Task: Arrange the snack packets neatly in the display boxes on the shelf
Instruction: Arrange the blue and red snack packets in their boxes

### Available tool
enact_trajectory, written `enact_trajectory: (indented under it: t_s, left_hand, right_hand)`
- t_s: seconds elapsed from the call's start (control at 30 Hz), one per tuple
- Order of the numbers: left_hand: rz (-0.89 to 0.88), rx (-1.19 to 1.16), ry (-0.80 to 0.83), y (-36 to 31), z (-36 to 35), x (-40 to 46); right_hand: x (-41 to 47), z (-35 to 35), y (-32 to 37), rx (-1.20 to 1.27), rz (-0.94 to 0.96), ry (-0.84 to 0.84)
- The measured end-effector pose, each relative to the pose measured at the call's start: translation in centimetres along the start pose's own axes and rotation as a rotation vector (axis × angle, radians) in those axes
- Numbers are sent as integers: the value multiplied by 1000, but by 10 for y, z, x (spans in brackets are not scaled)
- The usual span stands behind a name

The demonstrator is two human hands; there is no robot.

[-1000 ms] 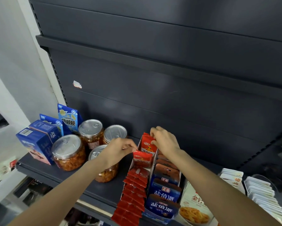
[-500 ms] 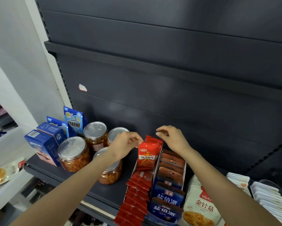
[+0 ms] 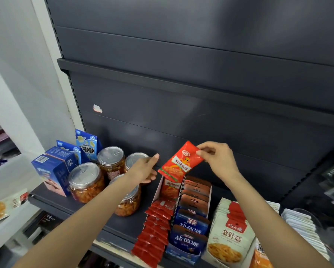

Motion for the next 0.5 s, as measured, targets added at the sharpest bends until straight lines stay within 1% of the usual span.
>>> enact_trajectory:
  t_s: [0.07, 0.13, 0.2, 0.27, 0.3, 0.37, 0.43, 0.5]
  left_hand:
    - [134, -159, 65, 11, -6, -5]
    - [198, -412, 97, 13, -9, -9]
    - [194, -627, 134, 6, -9, -16]
    - [157, -743, 156, -1, -8, -22]
    - [126, -759, 143, -4, -6, -24]
    - [37, -713, 94, -8, 1, -28]
    - [-51, -659, 66, -15, 6, -35]
    - [-135, -609, 27, -19, 11, -41]
  right_hand:
    - [-5, 10, -2, 125, -25, -29]
    - [-12, 18, 0, 244, -30, -52]
    - [-19, 23, 1, 302, -19, -62]
    - [-24, 28, 0, 302, -5, -83]
    - [-27, 30, -3, 304, -4, -101]
    - [-32, 32, -11, 334, -35, -127]
    - [-38, 27, -20, 400, -114, -93]
    - [-45, 19, -29, 525, -228, -33]
Point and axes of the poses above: each hand's wrist, its own x-axis towards the middle knuckle, its own z-axis out of the back of the hand, y = z × x, the point moved 7 cm from there along x, towards the middle knuckle, and after that the axes turned 5 degrees about -y, right-handed, at the moved point
